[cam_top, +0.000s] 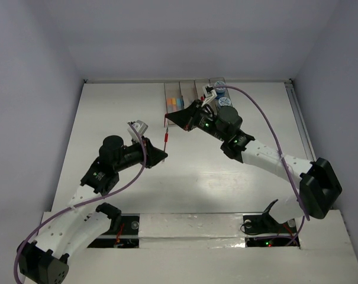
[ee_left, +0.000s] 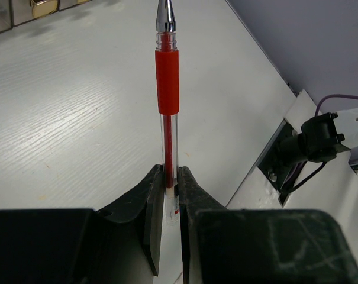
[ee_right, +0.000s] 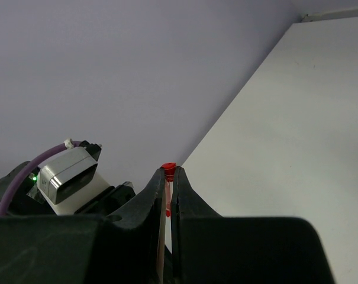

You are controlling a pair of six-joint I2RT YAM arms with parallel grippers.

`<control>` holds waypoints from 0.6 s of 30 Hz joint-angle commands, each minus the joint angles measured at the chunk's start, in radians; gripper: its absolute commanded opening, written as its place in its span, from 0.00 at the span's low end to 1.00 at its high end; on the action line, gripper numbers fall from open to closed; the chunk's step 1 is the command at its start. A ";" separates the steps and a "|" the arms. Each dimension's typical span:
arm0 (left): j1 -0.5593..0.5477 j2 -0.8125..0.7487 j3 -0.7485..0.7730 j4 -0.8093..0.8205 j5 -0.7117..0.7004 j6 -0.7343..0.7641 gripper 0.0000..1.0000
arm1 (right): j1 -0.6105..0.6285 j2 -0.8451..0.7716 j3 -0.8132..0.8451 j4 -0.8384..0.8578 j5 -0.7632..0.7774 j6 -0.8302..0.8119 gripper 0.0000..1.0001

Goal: Sort the stationery into containers
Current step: Close the pen cap on the pen.

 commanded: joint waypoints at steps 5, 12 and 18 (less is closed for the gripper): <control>-0.003 -0.021 -0.006 0.039 -0.013 0.007 0.00 | 0.019 -0.005 -0.022 0.068 -0.006 0.020 0.00; -0.003 -0.023 -0.004 0.036 -0.019 0.007 0.00 | 0.019 -0.005 -0.031 0.068 -0.005 0.025 0.00; -0.003 -0.029 -0.003 0.034 -0.028 0.005 0.00 | 0.019 -0.003 -0.044 0.073 -0.005 0.031 0.00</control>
